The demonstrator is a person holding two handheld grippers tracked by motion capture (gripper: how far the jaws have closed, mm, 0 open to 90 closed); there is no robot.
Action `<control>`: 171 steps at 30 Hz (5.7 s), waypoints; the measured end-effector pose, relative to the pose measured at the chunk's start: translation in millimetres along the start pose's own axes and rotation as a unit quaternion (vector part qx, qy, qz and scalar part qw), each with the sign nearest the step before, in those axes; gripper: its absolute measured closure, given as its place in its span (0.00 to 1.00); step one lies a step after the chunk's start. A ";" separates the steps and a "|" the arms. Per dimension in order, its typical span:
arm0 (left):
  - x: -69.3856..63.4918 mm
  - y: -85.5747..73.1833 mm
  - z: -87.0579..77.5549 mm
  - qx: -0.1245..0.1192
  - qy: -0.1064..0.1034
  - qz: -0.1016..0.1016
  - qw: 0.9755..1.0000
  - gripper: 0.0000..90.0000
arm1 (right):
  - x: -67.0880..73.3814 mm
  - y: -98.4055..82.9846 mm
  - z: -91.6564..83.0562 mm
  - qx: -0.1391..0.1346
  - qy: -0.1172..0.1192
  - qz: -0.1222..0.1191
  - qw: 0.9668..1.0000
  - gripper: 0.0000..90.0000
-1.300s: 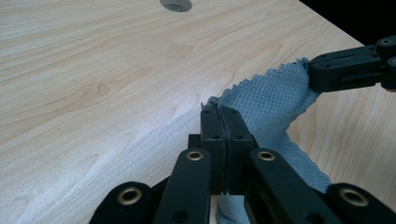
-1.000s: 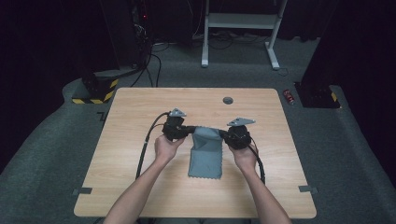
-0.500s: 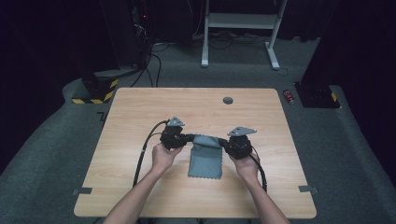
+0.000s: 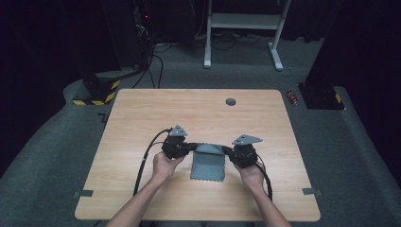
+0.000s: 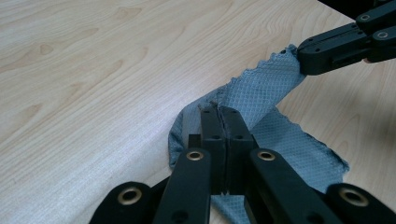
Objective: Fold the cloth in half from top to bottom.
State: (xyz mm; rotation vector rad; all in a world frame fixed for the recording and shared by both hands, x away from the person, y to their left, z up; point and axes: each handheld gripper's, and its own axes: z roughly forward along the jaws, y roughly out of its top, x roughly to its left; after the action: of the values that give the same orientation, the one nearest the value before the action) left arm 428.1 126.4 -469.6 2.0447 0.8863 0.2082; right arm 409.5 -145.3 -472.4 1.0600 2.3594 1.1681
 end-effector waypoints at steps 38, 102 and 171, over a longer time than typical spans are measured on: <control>-30.2 -47.7 -7.1 0.034 0.010 0.061 0.998 0.99 | 32.2 -47.8 -5.0 0.008 0.038 -0.010 0.999 0.98; -22.2 -42.9 -2.3 0.041 0.040 0.020 0.998 0.68 | 48.5 -55.8 6.6 0.052 0.021 -0.036 0.998 0.84; 8.7 -13.9 30.9 0.043 0.095 0.000 0.995 0.70 | -4.8 16.0 58.5 0.055 -0.063 0.011 0.996 0.89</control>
State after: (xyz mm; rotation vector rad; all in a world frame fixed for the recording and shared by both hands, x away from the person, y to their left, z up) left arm 441.2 116.9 -500.7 2.1303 1.0270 0.3765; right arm 452.6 -109.9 -496.6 1.1619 2.3429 0.9577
